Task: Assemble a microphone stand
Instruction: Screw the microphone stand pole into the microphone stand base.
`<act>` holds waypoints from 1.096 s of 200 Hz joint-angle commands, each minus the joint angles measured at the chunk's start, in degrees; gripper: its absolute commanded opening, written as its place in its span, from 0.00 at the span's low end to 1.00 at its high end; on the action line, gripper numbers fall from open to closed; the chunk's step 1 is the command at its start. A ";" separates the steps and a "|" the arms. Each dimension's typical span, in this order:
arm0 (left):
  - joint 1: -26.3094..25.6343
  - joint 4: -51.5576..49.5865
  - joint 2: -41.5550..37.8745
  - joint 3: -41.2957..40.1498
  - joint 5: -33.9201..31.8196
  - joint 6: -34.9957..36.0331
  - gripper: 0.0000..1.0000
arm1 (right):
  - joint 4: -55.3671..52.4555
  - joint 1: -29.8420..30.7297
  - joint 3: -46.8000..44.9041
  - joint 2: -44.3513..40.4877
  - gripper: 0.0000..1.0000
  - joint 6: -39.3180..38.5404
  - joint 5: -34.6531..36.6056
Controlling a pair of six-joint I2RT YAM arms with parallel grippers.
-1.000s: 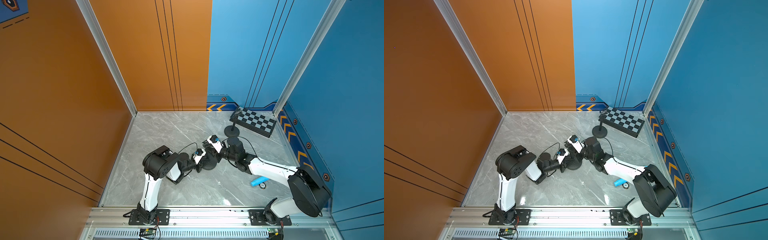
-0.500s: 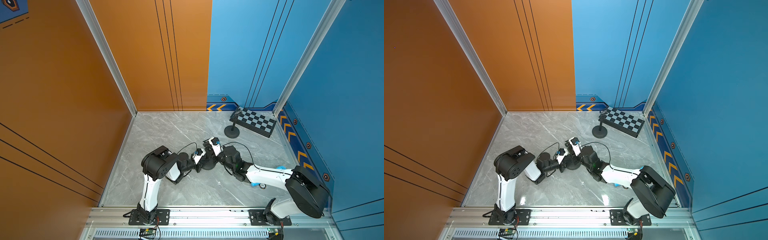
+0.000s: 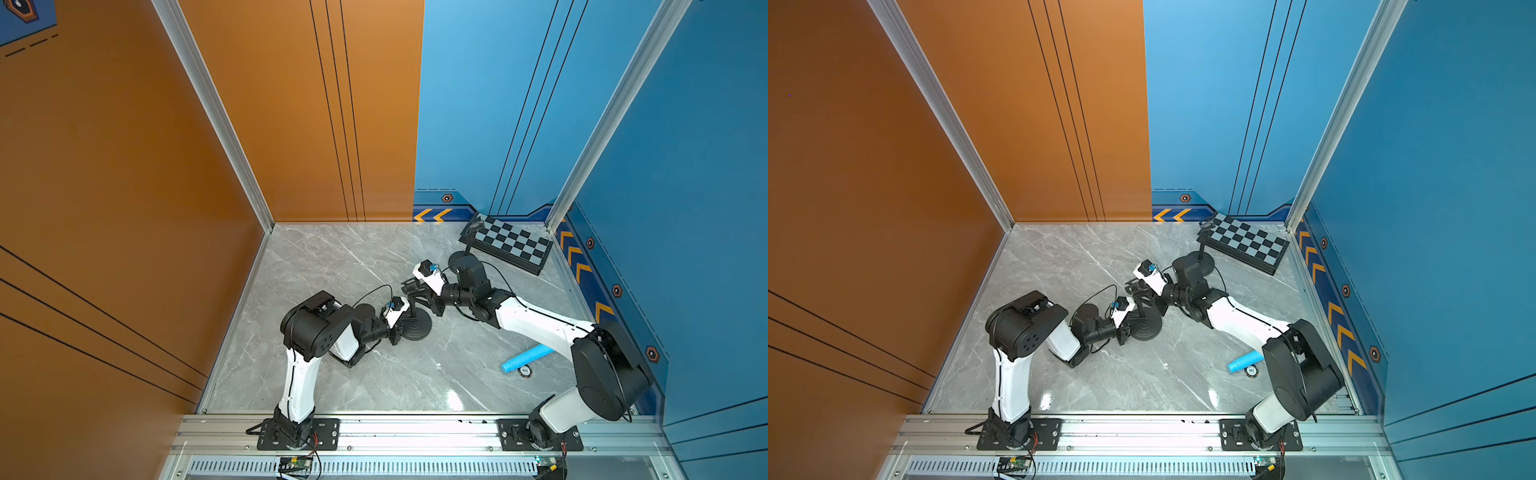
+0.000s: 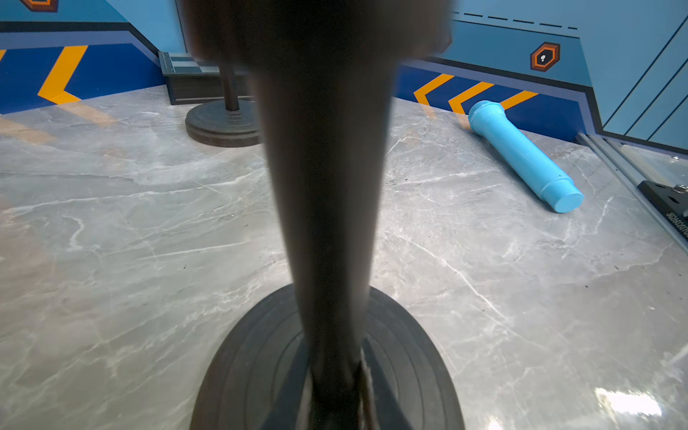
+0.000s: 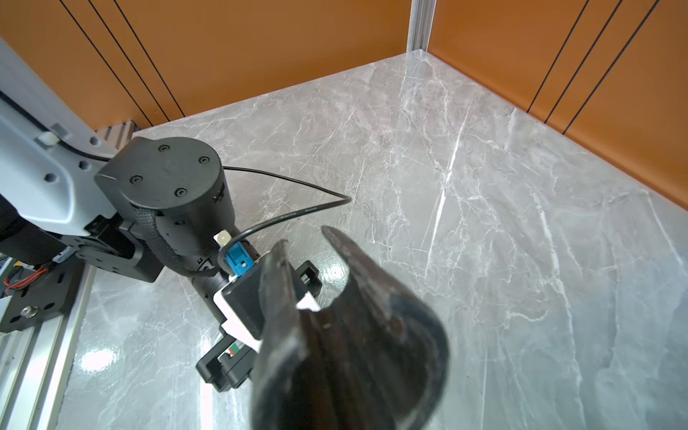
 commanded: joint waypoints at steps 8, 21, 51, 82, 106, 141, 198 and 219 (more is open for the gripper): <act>-0.49 -8.69 0.79 -1.59 0.64 1.64 0.12 | 1.17 0.55 -1.86 -0.43 0.05 3.31 7.93; -0.49 -8.73 0.71 -1.66 0.08 1.48 0.13 | 4.12 1.74 -4.70 -2.07 0.00 5.40 13.25; -0.48 -8.69 0.26 -1.76 -2.40 0.57 0.18 | 14.96 10.43 -14.01 -6.58 0.00 14.58 42.00; -0.47 -8.69 0.17 -1.55 -3.33 0.07 0.20 | 20.81 22.79 -18.29 -5.46 0.00 24.05 76.69; -0.57 -8.68 0.10 -1.55 -3.67 0.06 0.19 | 18.55 24.26 -14.57 -1.61 0.00 26.51 73.37; -0.64 -8.70 -0.06 -1.88 -3.66 0.59 0.15 | 14.74 17.92 -13.09 -3.82 0.24 19.31 44.25; -0.62 -8.77 -0.17 -2.81 -1.44 3.75 0.13 | 6.59 3.13 -9.14 -5.36 0.45 7.08 9.68; -0.65 -8.77 0.13 -2.57 -0.51 3.44 0.13 | 5.17 0.94 -6.61 -3.72 0.44 5.36 7.13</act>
